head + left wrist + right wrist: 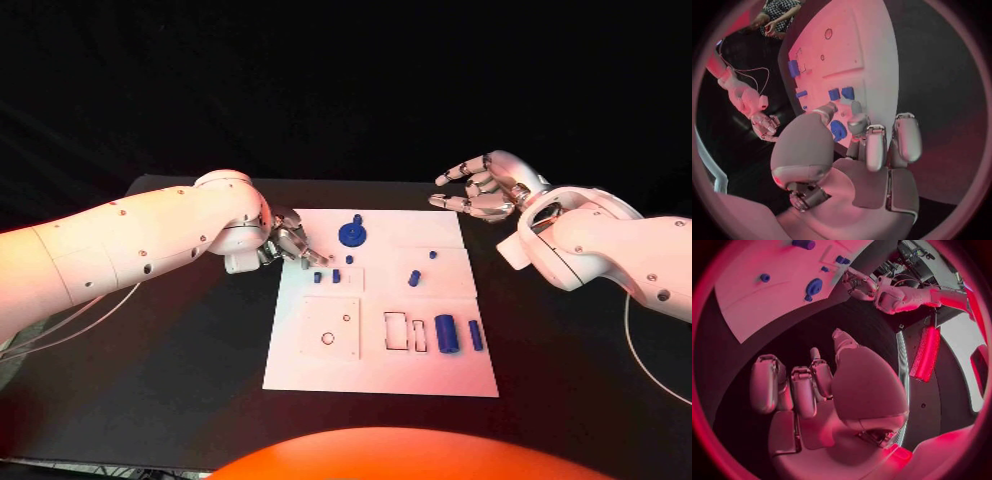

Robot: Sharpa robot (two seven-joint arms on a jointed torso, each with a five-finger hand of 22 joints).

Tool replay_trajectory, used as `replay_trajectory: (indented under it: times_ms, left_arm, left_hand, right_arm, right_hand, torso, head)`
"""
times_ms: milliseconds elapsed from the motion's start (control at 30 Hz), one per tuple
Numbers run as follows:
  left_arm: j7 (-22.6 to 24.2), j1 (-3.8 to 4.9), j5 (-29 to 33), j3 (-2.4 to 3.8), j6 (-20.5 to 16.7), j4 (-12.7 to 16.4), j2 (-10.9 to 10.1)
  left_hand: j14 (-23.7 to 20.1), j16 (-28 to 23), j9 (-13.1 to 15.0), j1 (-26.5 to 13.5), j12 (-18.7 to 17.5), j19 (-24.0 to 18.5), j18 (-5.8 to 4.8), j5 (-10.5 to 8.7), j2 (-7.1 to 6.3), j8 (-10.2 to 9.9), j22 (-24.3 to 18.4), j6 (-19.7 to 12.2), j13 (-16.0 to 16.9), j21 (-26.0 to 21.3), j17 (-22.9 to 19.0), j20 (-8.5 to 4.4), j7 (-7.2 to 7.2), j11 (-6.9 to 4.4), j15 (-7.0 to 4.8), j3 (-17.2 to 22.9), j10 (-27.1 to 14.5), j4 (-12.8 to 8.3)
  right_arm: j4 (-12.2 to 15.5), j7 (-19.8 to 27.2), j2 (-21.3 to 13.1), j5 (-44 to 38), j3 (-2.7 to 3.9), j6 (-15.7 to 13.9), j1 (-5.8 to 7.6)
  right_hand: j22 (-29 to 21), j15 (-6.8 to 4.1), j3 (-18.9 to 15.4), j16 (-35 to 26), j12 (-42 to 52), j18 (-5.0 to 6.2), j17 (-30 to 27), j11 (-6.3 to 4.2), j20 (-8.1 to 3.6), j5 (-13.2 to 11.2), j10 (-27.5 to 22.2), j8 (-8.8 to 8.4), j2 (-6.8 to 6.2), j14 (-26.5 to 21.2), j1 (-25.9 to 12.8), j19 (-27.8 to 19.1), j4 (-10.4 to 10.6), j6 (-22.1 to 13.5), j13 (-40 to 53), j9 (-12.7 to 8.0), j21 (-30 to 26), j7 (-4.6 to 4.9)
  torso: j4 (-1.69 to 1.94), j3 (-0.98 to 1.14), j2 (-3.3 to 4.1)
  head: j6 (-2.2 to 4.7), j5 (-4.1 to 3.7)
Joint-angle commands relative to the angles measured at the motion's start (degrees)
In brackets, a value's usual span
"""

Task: Assemble the parts on the task board

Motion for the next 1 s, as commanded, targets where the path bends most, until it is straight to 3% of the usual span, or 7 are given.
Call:
replay_trajectory:
  times_ms: [33,67,133,233,467,700,1000]
  left_arm:
    - [2.2,-0.26,1.6,0.1,-8.8,2.3,-1.4]
    - [2.8,-0.39,1.5,0.11,-10.9,3.3,-2.1]
    - [4.1,-0.67,1.1,0.12,-15.4,5.3,-3.6]
    - [5.7,-1.36,0.2,0.12,-21.0,8.5,-5.6]
    - [6.7,-3.04,-3.0,0.08,-28.3,14.0,-8.4]
    - [3.6,-4.38,-5.9,0.03,-26.7,15.1,-8.4]
    - [1.8,-4.83,-8.8,-0.06,-22.4,13.6,-7.4]
  left_hand:
    - [4.8,-0.8,0.1,2.0,-1.5,-1.5,0.31,0.28,0.7,-0.4,-1.9,-0.6,-2.3,-1.2,11.2,0.1,0.11,0.15,0.6,-0.1,-1.5,-0.2]
    - [4.3,-1.6,0.0,3.0,-2.8,-2.6,0.7,0.28,0.95,-0.6,-3.6,-1.0,-4.1,-2.3,9.9,0.23,0.33,0.36,0.78,0.0,-2.7,-0.1]
    - [3.9,-2.4,-0.3,4.9,-3.3,-3.0,0.81,0.31,1.26,-1.0,-4.1,-1.8,-4.8,-2.8,8.7,0.43,0.58,0.56,0.93,0.7,-3.4,-0.2]
    - [2.4,-4.8,-0.6,6.3,-6.4,-5.9,1.76,0.31,0.45,-1.1,-8.4,-3.2,-9.4,-5.8,5.1,0.82,1.26,1.16,1.43,1.7,-6.7,0.2]
    - [2.4,-4.8,-0.4,5.3,-7.3,-5.9,1.78,0.3,-0.43,-0.4,-8.5,-3.5,-10.9,-6.0,5.1,0.96,1.51,1.44,1.68,1.1,-7.8,0.3]
    - [2.6,-4.6,-0.2,2.7,-7.0,-5.5,1.75,0.29,-0.69,1.1,-8.5,-3.8,-11.3,-6.2,5.3,0.99,1.38,1.38,1.67,-1.1,-7.9,0.4]
    - [3.3,-3.5,-0.2,1.3,-5.3,-3.8,1.3,0.31,1.04,3.1,-6.6,-3.6,-9.9,-5.0,6.9,0.69,0.84,0.93,1.29,-5.2,-6.6,0.4]
  right_arm:
    - [0.2,0.8,-0.2,-0.6,0.02,0.1,-0.03]
    - [0.2,0.8,-0.3,-0.6,0.01,0.1,-0.03]
    - [0.2,0.8,-0.4,-0.6,0.01,0.1,-0.03]
    - [0.3,0.8,-0.6,-0.7,0.01,0.0,-0.03]
    - [0.2,0.7,-0.8,-0.7,-0.01,0.0,-0.04]
    - [0.0,0.7,-0.6,-0.7,-0.04,0.1,-0.13]
    - [-0.1,0.6,-0.5,-0.7,-0.07,0.2,-0.2]
  right_hand:
    - [6.4,-0.33,-0.4,-0.2,-0.2,1.04,9.8,-0.03,-0.18,0.3,-0.4,0.31,-0.09,4.8,-0.7,-0.3,-0.1,0.0,3.2,-0.1,-0.3,-0.01]
    - [6.4,-0.33,-0.4,-0.2,-0.2,1.04,9.8,-0.03,-0.18,0.3,-0.4,0.31,-0.09,4.8,-0.7,-0.3,-0.1,0.0,3.2,-0.1,-0.3,-0.01]
    - [6.4,-0.33,-0.4,-0.2,-0.2,1.04,9.8,-0.03,-0.18,0.3,-0.4,0.31,-0.09,4.8,-0.7,-0.3,-0.1,0.0,3.2,-0.1,-0.3,-0.01]
    - [6.4,-0.33,-0.4,-0.2,-0.2,1.04,9.8,-0.03,-0.18,0.3,-0.4,0.31,-0.09,4.8,-0.7,-0.3,-0.1,0.0,3.2,-0.1,-0.3,-0.01]
    - [6.4,-0.33,-0.4,-0.2,-0.2,1.04,9.8,-0.03,-0.18,0.3,-0.4,0.31,-0.09,4.8,-0.7,-0.3,-0.1,0.0,3.2,-0.1,-0.3,-0.01]
    - [6.4,-0.33,-0.4,-0.2,-0.2,1.04,9.8,-0.03,-0.18,0.3,-0.4,0.31,-0.09,4.8,-0.7,-0.3,-0.1,0.0,3.2,-0.1,-0.3,-0.01]
    - [6.4,-0.33,-0.4,-0.2,-0.2,1.04,9.8,-0.03,-0.18,0.3,-0.4,0.31,-0.09,4.8,-0.7,-0.3,-0.1,0.0,3.2,-0.1,-0.3,-0.01]
  torso:
    - [-0.04,-0.01,0.04]
    - [0.02,0.01,0.02]
    - [0.09,0.03,-0.03]
    - [0.18,0.0,-0.11]
    - [0.28,-0.06,-0.17]
    - [0.13,-0.1,-0.12]
    - [0.09,-0.04,0.02]
  head:
    - [0.11,0.06]
    - [0.11,0.01]
    - [0.14,-0.08]
    - [0.14,-0.2]
    - [0.23,0.0]
    - [0.35,0.33]
    - [0.27,0.32]
